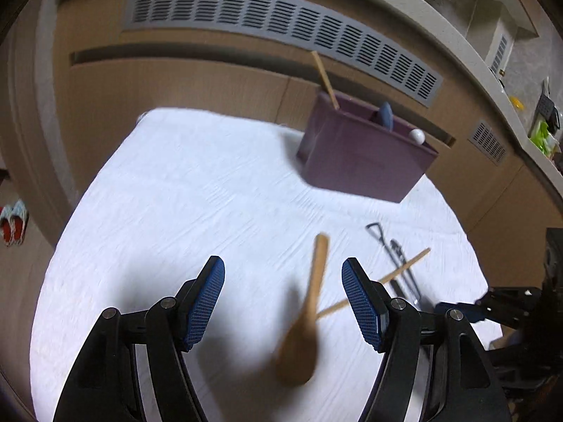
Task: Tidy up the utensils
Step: 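Grasp the white plastic spoon by its handle with the right tool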
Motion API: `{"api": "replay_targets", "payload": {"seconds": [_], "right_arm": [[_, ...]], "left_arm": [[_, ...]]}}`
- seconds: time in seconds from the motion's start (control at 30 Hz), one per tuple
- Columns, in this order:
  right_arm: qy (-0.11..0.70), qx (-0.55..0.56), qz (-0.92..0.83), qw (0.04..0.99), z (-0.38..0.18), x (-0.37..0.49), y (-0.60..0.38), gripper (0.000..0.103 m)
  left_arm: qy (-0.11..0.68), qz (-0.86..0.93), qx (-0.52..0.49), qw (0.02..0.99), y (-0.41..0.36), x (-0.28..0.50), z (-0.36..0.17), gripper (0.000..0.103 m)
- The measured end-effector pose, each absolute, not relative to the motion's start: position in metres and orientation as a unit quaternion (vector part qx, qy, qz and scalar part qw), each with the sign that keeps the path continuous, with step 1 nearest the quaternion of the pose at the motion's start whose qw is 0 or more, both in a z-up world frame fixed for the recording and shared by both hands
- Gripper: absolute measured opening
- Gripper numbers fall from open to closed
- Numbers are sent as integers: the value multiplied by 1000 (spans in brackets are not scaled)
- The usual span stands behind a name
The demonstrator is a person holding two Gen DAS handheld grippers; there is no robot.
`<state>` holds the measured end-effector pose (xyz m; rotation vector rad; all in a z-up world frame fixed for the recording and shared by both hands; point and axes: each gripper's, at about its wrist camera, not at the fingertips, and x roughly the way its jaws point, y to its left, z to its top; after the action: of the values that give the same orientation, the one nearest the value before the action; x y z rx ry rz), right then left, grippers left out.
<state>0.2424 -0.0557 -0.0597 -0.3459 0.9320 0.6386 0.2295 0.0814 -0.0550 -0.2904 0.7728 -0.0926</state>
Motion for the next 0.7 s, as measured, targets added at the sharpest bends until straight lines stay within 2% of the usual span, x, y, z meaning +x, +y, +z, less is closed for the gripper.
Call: {"api": "replay_targets", "payload": {"seconds": [0.2,0.5,0.7], "right_arm": [[442,-208,279,827,-76,256,-38,32],[453,-123,288,835,-70,264,-61,31],[443,-84,266,852,-57,260,-85,31]], "left_arm": [[392,-40,-141,908,101,213,-62,69],[414,-73,-120,899,85,207,-73,69],[399,-77,-42,913,51,200,-73,69]]}}
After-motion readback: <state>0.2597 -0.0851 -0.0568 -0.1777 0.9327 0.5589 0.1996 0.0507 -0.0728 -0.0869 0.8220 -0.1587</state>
